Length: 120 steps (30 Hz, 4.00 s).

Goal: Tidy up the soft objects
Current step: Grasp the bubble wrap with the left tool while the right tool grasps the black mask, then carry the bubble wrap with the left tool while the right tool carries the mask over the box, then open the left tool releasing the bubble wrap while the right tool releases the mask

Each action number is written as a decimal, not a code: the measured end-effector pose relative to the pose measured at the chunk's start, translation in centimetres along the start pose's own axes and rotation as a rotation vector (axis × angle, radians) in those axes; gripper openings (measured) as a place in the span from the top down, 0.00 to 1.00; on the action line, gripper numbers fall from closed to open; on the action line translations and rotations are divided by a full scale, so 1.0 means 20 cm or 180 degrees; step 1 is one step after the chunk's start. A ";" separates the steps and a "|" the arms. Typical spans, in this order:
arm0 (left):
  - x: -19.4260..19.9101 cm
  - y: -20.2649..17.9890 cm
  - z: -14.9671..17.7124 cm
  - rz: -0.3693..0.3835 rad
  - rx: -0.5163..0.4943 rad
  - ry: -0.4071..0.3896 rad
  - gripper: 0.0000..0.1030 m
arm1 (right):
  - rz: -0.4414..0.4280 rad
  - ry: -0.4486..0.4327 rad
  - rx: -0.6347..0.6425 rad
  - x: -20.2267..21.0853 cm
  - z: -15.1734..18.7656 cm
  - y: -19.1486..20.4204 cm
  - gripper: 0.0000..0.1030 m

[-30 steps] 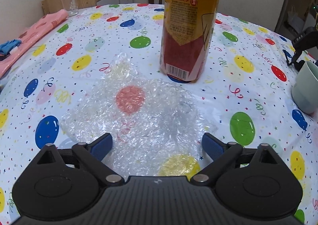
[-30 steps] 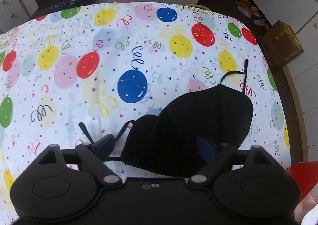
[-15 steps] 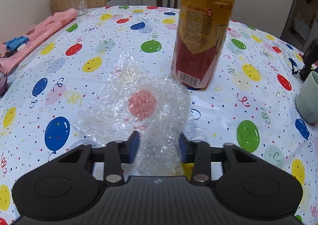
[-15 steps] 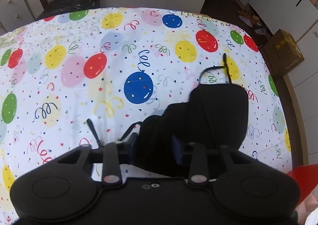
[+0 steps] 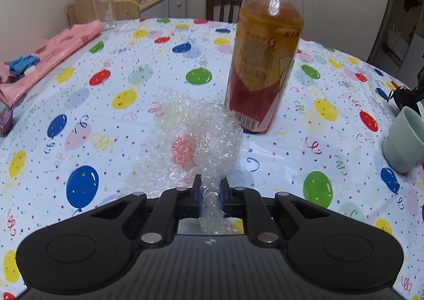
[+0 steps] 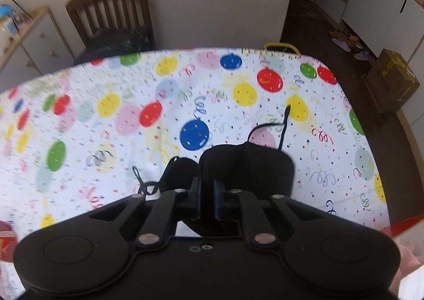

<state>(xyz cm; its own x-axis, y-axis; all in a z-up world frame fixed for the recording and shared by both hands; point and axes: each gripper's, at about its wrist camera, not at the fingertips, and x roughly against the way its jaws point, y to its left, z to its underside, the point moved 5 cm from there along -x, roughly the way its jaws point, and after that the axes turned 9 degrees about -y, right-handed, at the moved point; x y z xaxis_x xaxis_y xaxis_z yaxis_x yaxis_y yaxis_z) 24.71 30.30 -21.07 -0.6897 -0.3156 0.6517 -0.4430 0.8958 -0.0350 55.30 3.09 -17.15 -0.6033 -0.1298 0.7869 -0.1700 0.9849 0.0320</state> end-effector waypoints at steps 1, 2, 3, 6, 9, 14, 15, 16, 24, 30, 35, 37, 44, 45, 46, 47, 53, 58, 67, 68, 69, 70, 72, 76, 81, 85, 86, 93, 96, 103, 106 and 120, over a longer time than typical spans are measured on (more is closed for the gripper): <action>0.01 -0.01 -0.01 -0.0004 -0.0009 -0.0021 0.90 | -0.0052 -0.0042 -0.0030 0.04 -0.01 -0.01 0.93; 0.03 -0.01 -0.02 -0.0007 -0.0012 -0.0039 0.90 | -0.0105 -0.0084 -0.0057 0.07 -0.01 -0.02 0.93; 0.04 -0.01 -0.02 -0.0006 -0.0010 -0.0055 0.90 | -0.0135 -0.0119 -0.0073 0.11 -0.01 -0.03 0.93; 0.08 -0.03 -0.05 -0.0005 -0.0035 -0.0119 0.90 | -0.0248 -0.0226 -0.0136 0.22 -0.03 -0.06 0.93; 0.13 -0.05 -0.08 -0.0007 -0.0042 -0.0186 0.90 | -0.0369 -0.0336 -0.0197 0.34 -0.04 -0.09 0.94; 0.25 -0.12 -0.15 0.0064 -0.0080 -0.0312 0.90 | -0.0534 -0.0533 -0.0248 0.55 -0.06 -0.16 0.94; 0.27 -0.14 -0.17 0.0094 -0.0082 -0.0338 0.90 | -0.0562 -0.0569 -0.0260 0.59 -0.06 -0.18 0.94; 0.30 -0.16 -0.18 0.0131 -0.0087 -0.0367 0.90 | -0.0589 -0.0608 -0.0269 0.63 -0.06 -0.20 0.94; 0.52 -0.41 -0.30 0.0482 -0.0268 -0.0595 0.90 | -0.0736 -0.0876 -0.0299 0.97 -0.03 -0.37 0.95; 0.68 -0.61 -0.34 0.0721 -0.0457 -0.0767 0.90 | -0.0752 -0.0991 -0.0290 1.14 0.04 -0.54 0.96; 0.76 -0.79 -0.34 0.0901 -0.0581 -0.0807 0.90 | -0.0771 -0.0934 -0.0322 1.18 0.15 -0.66 0.95; 0.79 -0.87 -0.33 0.0978 -0.0660 -0.0824 0.90 | -0.0832 -0.0857 -0.0327 1.16 0.18 -0.68 0.95; 0.81 -1.01 -0.25 0.1140 -0.0746 -0.0756 0.90 | -0.0917 -0.0695 -0.0221 1.07 0.25 -0.63 0.94; 0.81 -1.02 -0.24 0.1156 -0.0763 -0.0735 0.90 | -0.0931 -0.0682 -0.0234 1.06 0.26 -0.62 0.94; 0.81 -1.03 -0.23 0.1174 -0.0789 -0.0718 0.90 | -0.0937 -0.0679 -0.0254 1.05 0.26 -0.62 0.94; 0.82 -1.05 -0.22 0.1205 -0.0836 -0.0713 0.90 | -0.0953 -0.0676 -0.0271 1.05 0.27 -0.62 0.94; 0.90 -1.30 -0.17 0.1529 -0.1289 -0.0788 0.90 | -0.0953 -0.0685 -0.0321 1.07 0.30 -0.70 0.93; 0.96 -1.57 -0.17 0.1818 -0.1593 -0.0857 0.90 | -0.0885 -0.0701 -0.0389 1.10 0.34 -0.84 0.92; 0.89 -2.01 -0.13 0.2081 -0.1952 -0.0738 0.90 | -0.0771 -0.0686 -0.0498 1.14 0.47 -1.11 0.88; 0.87 -2.05 -0.12 0.2074 -0.1985 -0.0733 0.90 | -0.0768 -0.0680 -0.0509 1.14 0.48 -1.14 0.87; 0.85 -2.09 -0.11 0.2067 -0.2014 -0.0712 0.90 | -0.0760 -0.0667 -0.0523 1.14 0.49 -1.16 0.86; 0.83 -2.12 -0.09 0.2067 -0.2050 -0.0665 0.89 | -0.0749 -0.0657 -0.0536 1.14 0.50 -1.18 0.86; 0.78 -2.20 -0.06 0.2035 -0.2125 -0.0581 0.89 | -0.0736 -0.0634 -0.0555 1.13 0.52 -1.22 0.85; 0.74 -2.30 0.02 0.2043 -0.2304 -0.0485 0.89 | -0.0705 -0.0582 -0.0573 1.12 0.56 -1.28 0.83; 0.67 -2.39 0.09 0.2053 -0.2366 -0.0282 0.89 | -0.0702 -0.0525 -0.0560 1.11 0.61 -1.33 0.81; 0.58 -2.40 0.13 0.2015 -0.2316 -0.0030 0.89 | -0.0715 -0.0472 -0.0521 1.10 0.64 -1.33 0.80; 0.56 -2.41 0.14 0.2022 -0.2289 0.0031 0.89 | -0.0721 -0.0458 -0.0513 1.09 0.65 -1.33 0.79; 0.49 -2.43 0.17 0.2035 -0.2184 0.0240 0.89 | -0.0759 -0.0388 -0.0459 1.08 0.69 -1.33 0.73; 0.48 -2.42 0.16 0.2080 -0.2088 0.0288 0.88 | -0.0780 -0.0381 -0.0440 1.07 0.69 -1.33 0.70; 0.52 -2.38 0.16 0.2183 -0.2036 0.0284 0.87 | -0.0835 -0.0388 -0.0394 1.08 0.71 -1.30 0.63; 0.53 -2.37 0.16 0.2205 -0.2013 0.0270 0.85 | -0.0857 -0.0404 -0.0379 1.10 0.71 -1.29 0.59; 0.63 -2.32 0.12 0.2298 -0.1840 0.0064 0.28 | -0.0899 -0.0561 -0.0319 1.19 0.75 -1.25 0.40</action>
<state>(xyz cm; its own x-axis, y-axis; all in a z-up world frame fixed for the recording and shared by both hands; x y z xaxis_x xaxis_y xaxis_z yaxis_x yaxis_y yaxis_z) 35.19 -16.01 -13.00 -0.6749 0.3806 0.6322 0.4488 0.8918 -0.0577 33.43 -26.31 -8.54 -0.6701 -0.4079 0.6201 -0.2773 0.9126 0.3005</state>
